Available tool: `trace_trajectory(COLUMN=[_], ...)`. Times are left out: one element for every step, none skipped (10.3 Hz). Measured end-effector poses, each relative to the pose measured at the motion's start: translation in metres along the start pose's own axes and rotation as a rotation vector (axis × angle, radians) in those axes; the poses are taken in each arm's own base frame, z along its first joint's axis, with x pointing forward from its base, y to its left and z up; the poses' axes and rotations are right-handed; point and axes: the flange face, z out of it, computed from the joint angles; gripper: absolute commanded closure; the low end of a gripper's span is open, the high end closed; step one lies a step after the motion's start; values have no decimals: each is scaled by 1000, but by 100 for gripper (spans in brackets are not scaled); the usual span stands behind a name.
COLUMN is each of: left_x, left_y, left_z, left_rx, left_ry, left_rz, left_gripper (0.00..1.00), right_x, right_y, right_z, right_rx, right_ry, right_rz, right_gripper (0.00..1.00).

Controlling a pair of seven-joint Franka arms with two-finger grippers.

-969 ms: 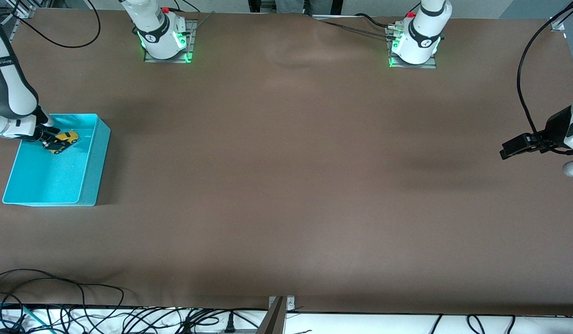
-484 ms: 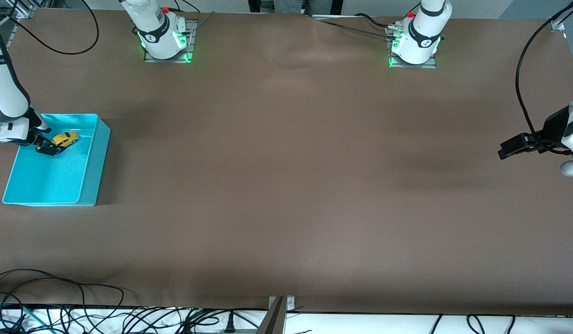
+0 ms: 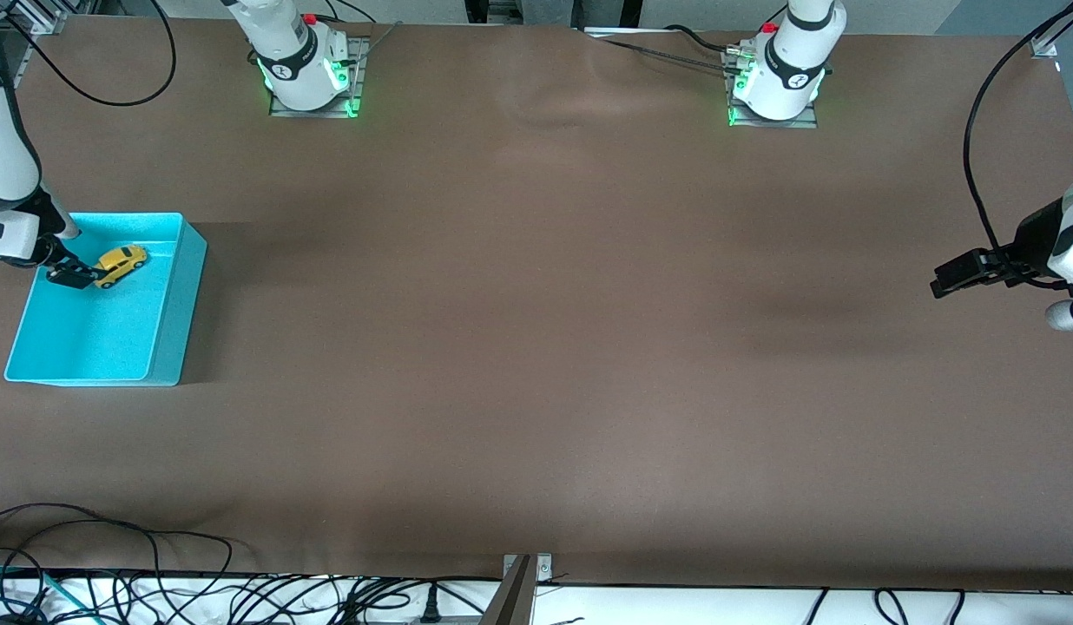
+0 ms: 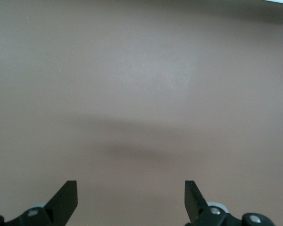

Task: Wind up and store yellow beetle car
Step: 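Open the right gripper to release the car inside the box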

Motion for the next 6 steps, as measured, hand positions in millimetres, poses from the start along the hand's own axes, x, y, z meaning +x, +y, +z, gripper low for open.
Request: trace_trajectory(left_x=[0, 0, 0, 0, 0, 0], left_y=[0, 0, 0, 0, 1, 1], left_z=[0, 0, 0, 0, 0, 0], left_rx=[0, 0, 0, 0, 0, 0], left_ry=[0, 0, 0, 0, 0, 0], left_rz=[0, 0, 0, 0, 1, 1], left_gripper=[0, 0, 0, 0, 0, 0], right_x=[14, 31, 50, 71, 92, 118], right_y=[9, 19, 28, 37, 46, 58], right_z=[-19, -39, -58, -80, -101, -124], right_rx=[13, 14, 5, 0, -6, -20], right_ry=[-17, -21, -13, -19, -43, -73], right_rz=[43, 89, 136, 181, 223, 272], right_gripper=[0, 0, 0, 0, 0, 0])
